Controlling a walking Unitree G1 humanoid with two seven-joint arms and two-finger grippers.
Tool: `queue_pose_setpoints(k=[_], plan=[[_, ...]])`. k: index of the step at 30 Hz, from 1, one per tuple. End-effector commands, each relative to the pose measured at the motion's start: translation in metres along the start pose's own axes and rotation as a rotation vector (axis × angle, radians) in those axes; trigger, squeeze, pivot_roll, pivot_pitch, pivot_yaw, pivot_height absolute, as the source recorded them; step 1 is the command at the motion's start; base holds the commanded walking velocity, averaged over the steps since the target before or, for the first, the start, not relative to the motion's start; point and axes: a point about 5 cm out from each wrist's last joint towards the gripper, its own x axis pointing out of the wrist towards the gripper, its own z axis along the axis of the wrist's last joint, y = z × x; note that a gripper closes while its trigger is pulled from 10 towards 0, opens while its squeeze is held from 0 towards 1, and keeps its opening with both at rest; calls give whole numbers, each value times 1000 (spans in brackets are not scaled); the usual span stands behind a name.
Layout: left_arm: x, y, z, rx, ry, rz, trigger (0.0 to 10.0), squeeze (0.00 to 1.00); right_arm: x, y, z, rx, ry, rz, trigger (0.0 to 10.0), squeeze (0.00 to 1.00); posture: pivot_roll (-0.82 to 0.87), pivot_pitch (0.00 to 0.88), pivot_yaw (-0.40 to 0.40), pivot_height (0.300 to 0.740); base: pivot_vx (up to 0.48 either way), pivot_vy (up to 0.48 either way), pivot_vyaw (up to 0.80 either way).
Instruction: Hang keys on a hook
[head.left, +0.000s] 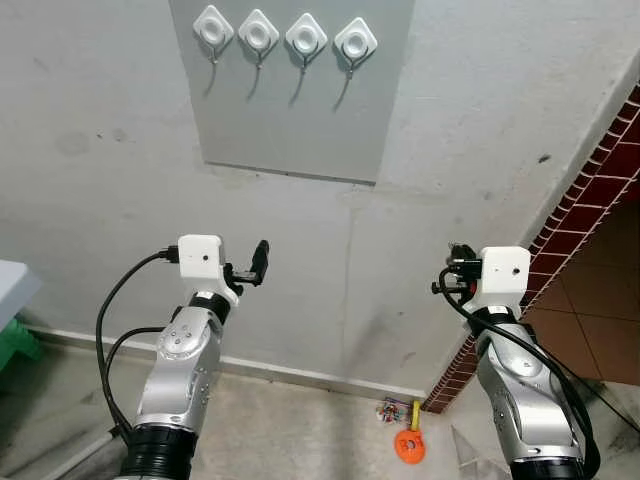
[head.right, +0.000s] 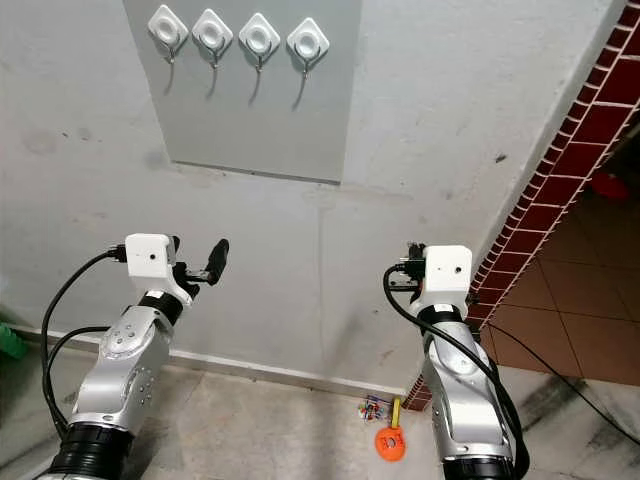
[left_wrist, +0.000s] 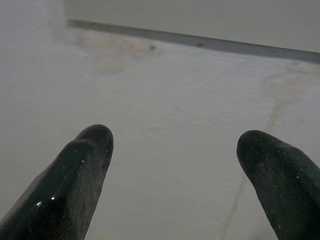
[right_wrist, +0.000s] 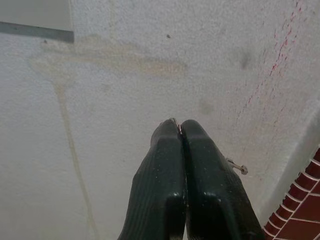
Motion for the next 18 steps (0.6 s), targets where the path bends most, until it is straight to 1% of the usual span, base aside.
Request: queue_pose_setpoints(k=[1, 2, 3, 4, 5, 6, 7, 8, 9, 11, 13, 14, 16, 17, 18], plan=[[1, -5, 12, 53, -41, -44, 10000, 0, 0, -3, 7, -11, -19, 3, 10000, 0, -10, 95, -5, 740, 0, 0, 0], [1, -7, 16, 65, -54, -63, 10000, 0, 1, -3, 8, -18, -18, 9, 10000, 0, -10, 95, -5, 740, 0, 0, 0], [2, -12, 23, 84, -73, -108, 10000, 0, 4, -4, 11, -39, -35, 27, 10000, 0, -10, 95, -5, 740, 0, 0, 0], [2, -12, 23, 84, -73, -108, 10000, 0, 4, -4, 11, -39, -35, 27, 10000, 0, -10, 95, -5, 740, 0, 0, 0], [3, -14, 30, 115, -97, -128, 10000, 0, 9, -4, 17, -52, -54, 48, 10000, 0, -9, 103, -8, 740, 0, 0, 0], [5, -20, 39, 161, -124, -183, 10000, 0, 18, -1, 25, -51, -81, 74, 10000, 0, -8, 108, -10, 740, 0, 0, 0], [5, -20, 39, 161, -124, -183, 10000, 0, 18, -1, 25, -51, -81, 74, 10000, 0, -8, 108, -10, 740, 0, 0, 0], [7, -23, 44, 188, -134, -207, 10000, 0, 25, 1, 34, -51, -105, 90, 10000, 0, -8, 111, -10, 740, 0, 0, 0], [9, -24, 49, 193, -147, -213, 10000, 0, 32, 3, 44, -50, -133, 103, 10000, 0, -7, 118, -13, 740, 0, 0, 0], [11, -27, 56, 182, -169, -230, 10000, 0, 40, 6, 56, -48, -167, 124, 10000, 0, -6, 123, -16, 740, 0, 0, 0], [13, -32, 65, 195, -193, -270, 10000, 0, 50, 10, 73, -47, -214, 155, 10000, 0, -2, 127, -19, 740, 0, 0, 0], [13, -34, 67, 201, -197, -281, 10000, 0, 52, 10, 76, -45, -224, 159, 10000, 0, -2, 127, -19, 740, 0, 0, 0], [14, -37, 72, 175, -204, -295, 10000, 0, 57, 13, 85, -38, -246, 188, 10000, 0, 2, 131, -23, 740, 0, 0, 0], [14, -40, 75, 177, -206, -311, 10000, 0, 61, 15, 89, -34, -257, 205, 10000, 0, 5, 131, -25, 740, 0, 0, 0], [15, -42, 78, 199, -210, -323, 10000, 0, 64, 16, 93, -39, -269, 217, 10000, 0, 6, 132, -27, 740, 0, 0, 0]])
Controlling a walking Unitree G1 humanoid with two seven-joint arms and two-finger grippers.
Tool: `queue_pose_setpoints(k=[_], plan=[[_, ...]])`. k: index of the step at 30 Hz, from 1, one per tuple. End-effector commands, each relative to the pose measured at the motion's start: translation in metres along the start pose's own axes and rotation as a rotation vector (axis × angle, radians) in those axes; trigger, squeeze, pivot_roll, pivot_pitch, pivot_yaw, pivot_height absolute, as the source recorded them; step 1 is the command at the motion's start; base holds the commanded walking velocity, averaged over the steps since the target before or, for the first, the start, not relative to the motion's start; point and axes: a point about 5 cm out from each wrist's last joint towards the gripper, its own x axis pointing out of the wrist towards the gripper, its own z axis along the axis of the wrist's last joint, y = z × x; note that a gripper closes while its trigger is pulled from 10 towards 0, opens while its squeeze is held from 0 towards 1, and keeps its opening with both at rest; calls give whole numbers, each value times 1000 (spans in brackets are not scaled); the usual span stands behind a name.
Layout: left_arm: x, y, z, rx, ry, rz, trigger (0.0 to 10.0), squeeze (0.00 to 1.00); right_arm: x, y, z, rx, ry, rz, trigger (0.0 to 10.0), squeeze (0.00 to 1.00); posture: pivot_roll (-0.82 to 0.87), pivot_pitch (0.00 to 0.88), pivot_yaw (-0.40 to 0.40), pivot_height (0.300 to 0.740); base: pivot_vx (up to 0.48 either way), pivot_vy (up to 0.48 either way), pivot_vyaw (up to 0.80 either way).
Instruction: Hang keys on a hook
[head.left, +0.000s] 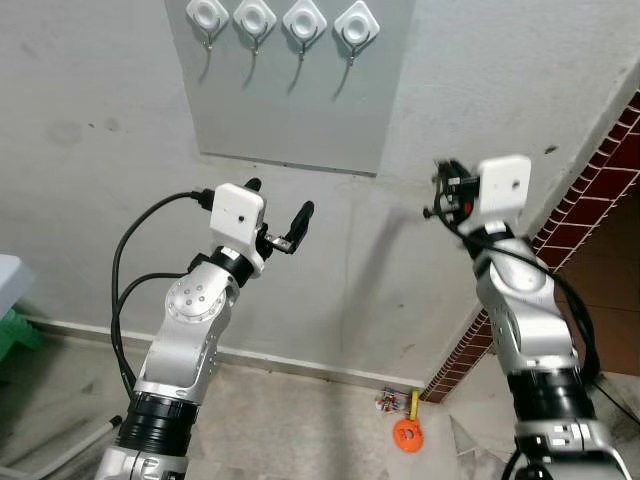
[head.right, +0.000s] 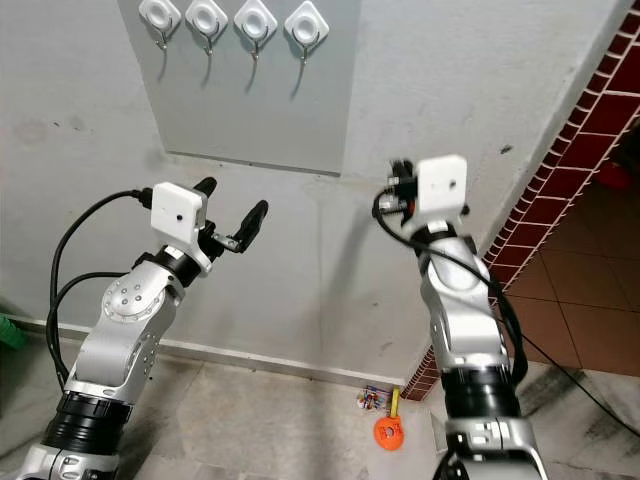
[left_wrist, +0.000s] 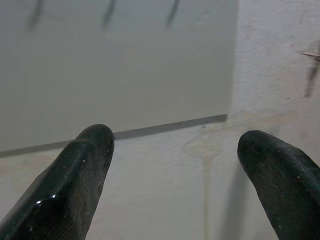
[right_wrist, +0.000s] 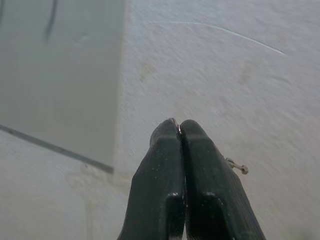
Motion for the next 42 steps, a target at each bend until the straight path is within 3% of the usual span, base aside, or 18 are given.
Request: queue_pose_setpoints(k=[1, 3, 10, 16, 24, 29, 42], plan=[[4, -6, 10, 20, -22, -43, 10000, 0, 5, 1, 1, 10, -13, 33, 10000, 0, 8, 128, -26, 740, 0, 0, 0], [6, -7, 14, 12, -32, -48, 10000, 0, 9, 3, 5, 15, -26, 56, 10000, 0, 9, 126, -26, 740, 0, 0, 0], [17, -15, 25, -6, -64, -63, 10000, 0, 29, 34, 28, 113, -137, 238, 10000, 0, 11, 113, -20, 740, 0, 0, 0], [20, -20, 28, -13, -66, -78, 10000, 0, 36, 50, 41, 172, -196, 325, 10000, 0, 17, 99, -25, 740, 0, 0, 0], [20, -19, 30, -16, -74, -70, 10000, 0, 42, 57, 48, 225, -231, 353, 10000, 0, 24, 91, -30, 740, 0, 0, 0], [20, -18, 33, -20, -76, -69, 10000, 0, 52, 57, 56, 310, -260, 327, 10000, 0, 32, 79, -34, 740, 0, 0, 0], [18, -22, 36, -28, -84, -76, 10000, 0, 65, 63, 65, 383, -277, 338, 10000, 0, 44, 86, -41, 740, 0, 0, 0]])
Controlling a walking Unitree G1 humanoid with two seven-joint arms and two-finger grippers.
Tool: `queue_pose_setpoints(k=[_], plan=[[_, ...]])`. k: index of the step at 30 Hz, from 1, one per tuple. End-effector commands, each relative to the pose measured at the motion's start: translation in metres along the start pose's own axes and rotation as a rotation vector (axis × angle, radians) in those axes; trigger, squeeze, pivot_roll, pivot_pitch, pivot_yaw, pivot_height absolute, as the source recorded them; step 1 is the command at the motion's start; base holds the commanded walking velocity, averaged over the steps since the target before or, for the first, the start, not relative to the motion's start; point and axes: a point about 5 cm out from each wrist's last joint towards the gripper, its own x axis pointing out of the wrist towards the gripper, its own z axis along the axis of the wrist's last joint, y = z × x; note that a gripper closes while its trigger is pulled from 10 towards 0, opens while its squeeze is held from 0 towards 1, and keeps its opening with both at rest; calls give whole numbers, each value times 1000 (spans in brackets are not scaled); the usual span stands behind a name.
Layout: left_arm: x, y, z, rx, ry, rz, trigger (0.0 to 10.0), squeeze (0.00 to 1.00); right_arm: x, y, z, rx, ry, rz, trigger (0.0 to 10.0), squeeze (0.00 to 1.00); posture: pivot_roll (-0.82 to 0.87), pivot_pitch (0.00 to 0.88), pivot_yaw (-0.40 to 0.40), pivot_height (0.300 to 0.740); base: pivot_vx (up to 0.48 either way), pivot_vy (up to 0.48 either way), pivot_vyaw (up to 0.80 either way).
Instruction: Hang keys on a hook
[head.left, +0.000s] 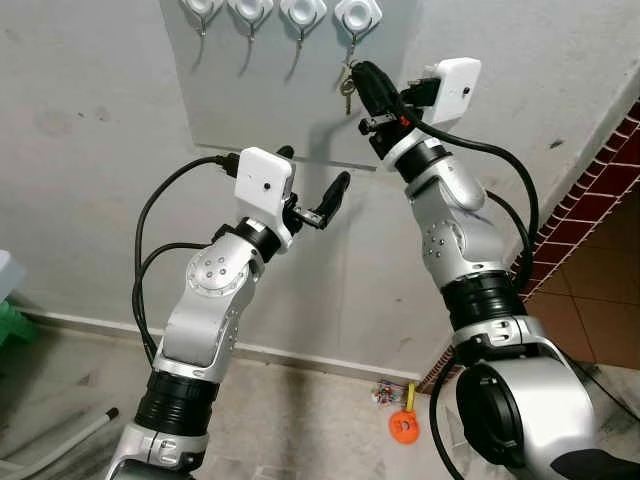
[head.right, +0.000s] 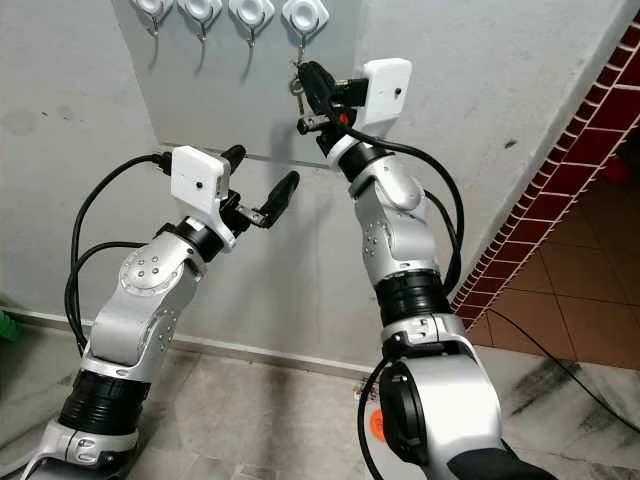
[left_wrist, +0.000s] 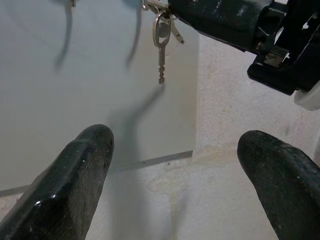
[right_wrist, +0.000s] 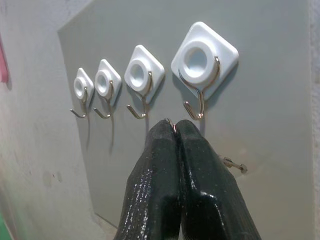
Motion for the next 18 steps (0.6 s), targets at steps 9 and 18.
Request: queue_pose_setpoints(k=[9, 18], plan=[[-2, -1, 6, -5, -10, 6, 10000, 0, 11, 2, 7, 37, -38, 17, 10000, 0, 46, 93, -45, 740, 0, 0, 0], [-1, -1, 8, -5, -16, 4, 10000, 0, 18, 2, 11, 76, -49, 11, 10000, 0, 48, 99, -47, 740, 0, 0, 0]])
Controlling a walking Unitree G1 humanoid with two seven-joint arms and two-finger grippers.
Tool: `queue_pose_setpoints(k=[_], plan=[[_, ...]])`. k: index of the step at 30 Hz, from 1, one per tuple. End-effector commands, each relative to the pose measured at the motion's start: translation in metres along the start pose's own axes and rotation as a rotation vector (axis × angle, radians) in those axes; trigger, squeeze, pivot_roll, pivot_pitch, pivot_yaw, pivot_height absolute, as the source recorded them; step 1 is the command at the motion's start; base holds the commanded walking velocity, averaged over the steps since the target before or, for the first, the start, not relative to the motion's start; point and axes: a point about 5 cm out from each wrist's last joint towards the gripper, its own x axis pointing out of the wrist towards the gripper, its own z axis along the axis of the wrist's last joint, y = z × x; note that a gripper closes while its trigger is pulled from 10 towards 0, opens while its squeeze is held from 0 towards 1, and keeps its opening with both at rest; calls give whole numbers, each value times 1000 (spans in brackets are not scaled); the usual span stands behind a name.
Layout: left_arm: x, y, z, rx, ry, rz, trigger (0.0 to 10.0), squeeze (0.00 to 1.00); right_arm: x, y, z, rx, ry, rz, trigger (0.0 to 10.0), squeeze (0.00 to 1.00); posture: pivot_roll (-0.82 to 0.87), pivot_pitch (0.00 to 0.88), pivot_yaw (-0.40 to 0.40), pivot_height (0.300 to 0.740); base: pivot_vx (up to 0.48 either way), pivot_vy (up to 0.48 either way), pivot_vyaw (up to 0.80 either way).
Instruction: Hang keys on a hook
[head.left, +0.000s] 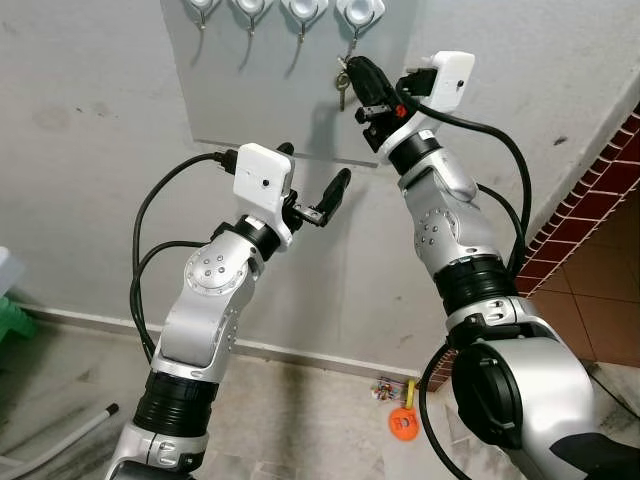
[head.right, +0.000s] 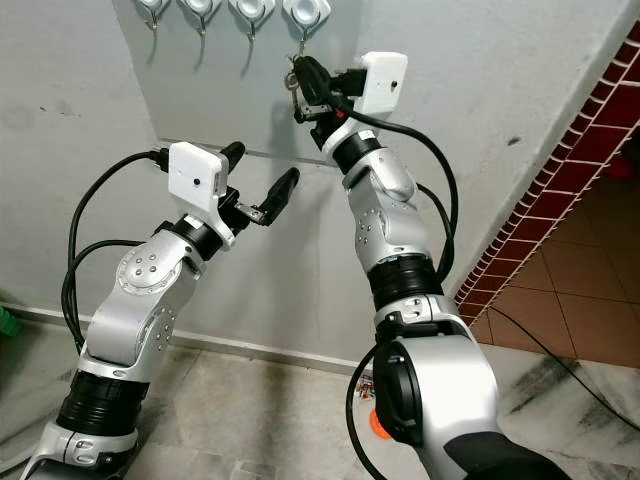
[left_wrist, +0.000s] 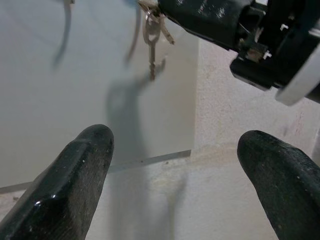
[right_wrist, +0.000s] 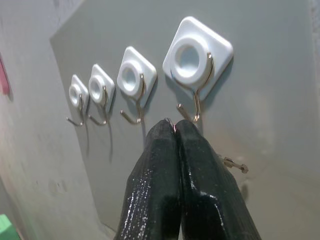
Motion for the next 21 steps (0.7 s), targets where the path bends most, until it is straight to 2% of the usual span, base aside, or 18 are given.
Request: queue_pose_setpoints(k=[1, 18, 21], plan=[[-1, -1, 4, 0, -10, 3, 10000, 0, 7, 3, 8, 7, -37, 17, 10000, 0, 49, 101, -47, 740, 0, 0, 0], [-1, -2, 4, -7, -7, 5, 10000, 0, 14, 0, 18, 47, -68, -2, 10000, 0, 47, 106, -45, 740, 0, 0, 0], [0, -2, 4, -9, -8, 5, 10000, 0, 15, -2, 17, 104, -71, -21, 10000, 0, 47, 106, -45, 740, 0, 0, 0]])
